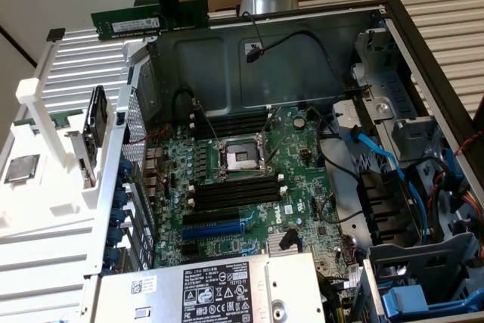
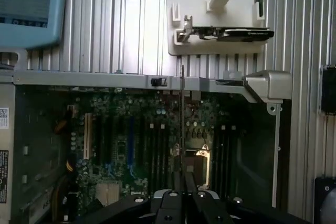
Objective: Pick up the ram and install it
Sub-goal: 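Pick up the ram and move it above insertion slot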
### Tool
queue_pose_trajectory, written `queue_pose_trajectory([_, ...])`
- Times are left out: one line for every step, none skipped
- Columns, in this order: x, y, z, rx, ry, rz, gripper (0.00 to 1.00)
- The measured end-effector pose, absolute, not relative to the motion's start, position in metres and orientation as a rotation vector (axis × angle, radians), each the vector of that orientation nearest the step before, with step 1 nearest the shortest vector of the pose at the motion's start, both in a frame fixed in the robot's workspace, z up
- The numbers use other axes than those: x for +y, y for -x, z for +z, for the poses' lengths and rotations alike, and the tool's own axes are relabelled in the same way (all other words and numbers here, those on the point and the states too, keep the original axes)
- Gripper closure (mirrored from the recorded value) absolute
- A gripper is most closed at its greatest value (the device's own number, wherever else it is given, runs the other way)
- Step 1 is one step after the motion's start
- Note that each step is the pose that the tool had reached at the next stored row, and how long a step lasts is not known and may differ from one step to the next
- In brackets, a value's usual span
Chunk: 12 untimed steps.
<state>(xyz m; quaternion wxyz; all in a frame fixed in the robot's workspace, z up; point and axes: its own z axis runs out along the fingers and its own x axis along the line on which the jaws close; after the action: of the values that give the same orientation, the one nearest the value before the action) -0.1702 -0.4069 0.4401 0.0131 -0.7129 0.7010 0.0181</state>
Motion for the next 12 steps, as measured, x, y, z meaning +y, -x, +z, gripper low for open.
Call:
queue_pose_trajectory([-0.407,0.165,0.44,2.184,2.221,0.056,0.88])
queue_pose_trajectory([-0.407,0.161,0.44,2.184,2.221,0.056,0.88])
queue_pose_trajectory([-0.407,0.156,0.44,2.184,2.221,0.056,0.88])
queue_pose_trajectory([-0.407,0.152,0.44,2.184,2.221,0.056,0.88])
queue_pose_trajectory([-0.407,0.147,0.44,2.184,2.221,0.056,0.88])
queue_pose_trajectory([-0.407,0.143,0.44,2.184,2.221,0.056,0.88])
queue_pose_trajectory([-0.407,0.125,0.438,2.184,2.221,0.056,0.88])
queue_pose_trajectory([-0.407,0.12,0.436,2.184,2.221,0.056,0.88])
queue_pose_trajectory([-0.407,0.116,0.435,2.184,2.221,0.056,0.88])
queue_pose_trajectory([-0.407,0.111,0.433,2.184,2.221,0.056,0.88])
queue_pose_trajectory([-0.407,0.106,0.431,2.184,2.221,0.056,0.88])
queue_pose_trajectory([-0.407,0.102,0.429,2.184,2.221,0.056,0.88])
